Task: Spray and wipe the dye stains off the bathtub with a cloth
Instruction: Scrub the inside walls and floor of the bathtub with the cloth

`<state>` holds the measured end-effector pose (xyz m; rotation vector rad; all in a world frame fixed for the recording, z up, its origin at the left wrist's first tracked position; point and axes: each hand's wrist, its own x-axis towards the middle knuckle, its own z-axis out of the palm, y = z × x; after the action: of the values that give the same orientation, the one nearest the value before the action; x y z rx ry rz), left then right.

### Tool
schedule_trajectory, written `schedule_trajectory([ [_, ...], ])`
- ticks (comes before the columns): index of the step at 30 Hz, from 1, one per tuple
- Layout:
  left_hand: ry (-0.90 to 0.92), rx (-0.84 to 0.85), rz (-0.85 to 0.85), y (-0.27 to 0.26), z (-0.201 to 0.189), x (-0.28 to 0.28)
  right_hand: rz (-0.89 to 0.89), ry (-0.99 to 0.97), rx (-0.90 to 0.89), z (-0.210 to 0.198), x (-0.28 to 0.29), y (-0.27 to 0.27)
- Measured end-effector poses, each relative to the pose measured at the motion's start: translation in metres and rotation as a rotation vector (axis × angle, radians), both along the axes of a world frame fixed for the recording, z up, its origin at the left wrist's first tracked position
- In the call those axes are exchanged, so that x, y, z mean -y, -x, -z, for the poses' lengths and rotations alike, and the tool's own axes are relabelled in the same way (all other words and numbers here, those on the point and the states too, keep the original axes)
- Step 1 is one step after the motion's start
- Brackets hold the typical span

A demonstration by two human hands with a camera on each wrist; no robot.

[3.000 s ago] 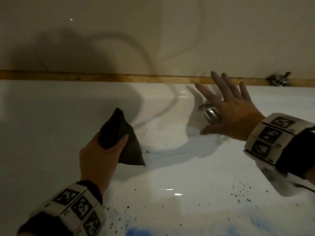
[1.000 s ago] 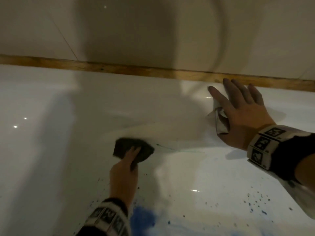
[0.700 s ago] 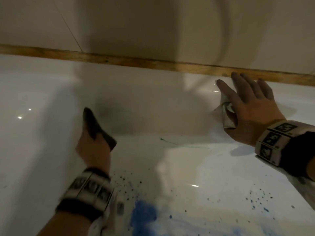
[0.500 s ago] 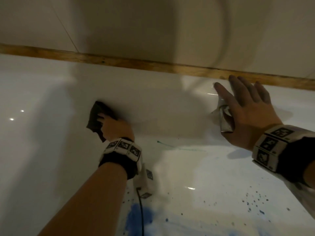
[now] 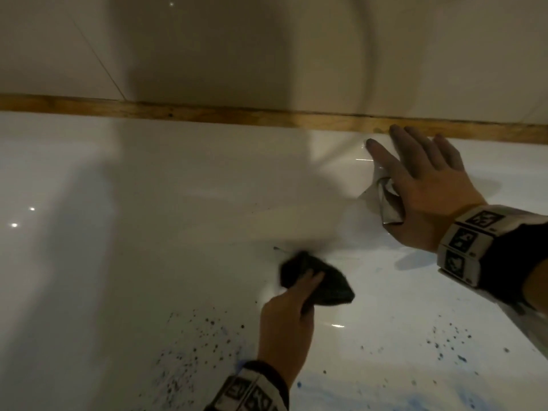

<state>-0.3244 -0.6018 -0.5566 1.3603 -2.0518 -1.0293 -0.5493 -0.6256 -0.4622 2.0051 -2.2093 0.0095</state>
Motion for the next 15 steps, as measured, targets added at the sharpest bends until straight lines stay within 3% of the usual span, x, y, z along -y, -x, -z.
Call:
schedule_trajectory([
  [1,-0.175,-0.055,-0.126,-0.007,-0.002,-0.003,-0.003,0.001,0.000,0.000,0.000,-0.001],
  [3,-0.354,-0.108,-0.473,-0.032,0.000,0.001,-0.003,-0.001,-0.001,0.001,0.000,-0.001],
  [5,-0.371,-0.126,-0.794,-0.062,-0.007,0.016,0.001,-0.004,-0.001,0.000,0.001,0.000],
  [7,-0.314,-0.161,-0.961,-0.081,-0.013,0.033,-0.007,-0.002,0.000,-0.001,0.002,0.001],
  [9,-0.200,-0.114,-0.987,-0.087,-0.018,0.056,-0.015,0.002,0.001,0.000,0.001,0.000],
  [11,-0.138,0.039,-0.924,-0.079,-0.018,0.086,-0.013,0.014,0.003,0.000,0.000,0.000],
  [15,-0.221,0.309,-0.664,-0.033,0.002,0.118,-0.016,0.040,0.003,0.000,0.003,-0.002],
])
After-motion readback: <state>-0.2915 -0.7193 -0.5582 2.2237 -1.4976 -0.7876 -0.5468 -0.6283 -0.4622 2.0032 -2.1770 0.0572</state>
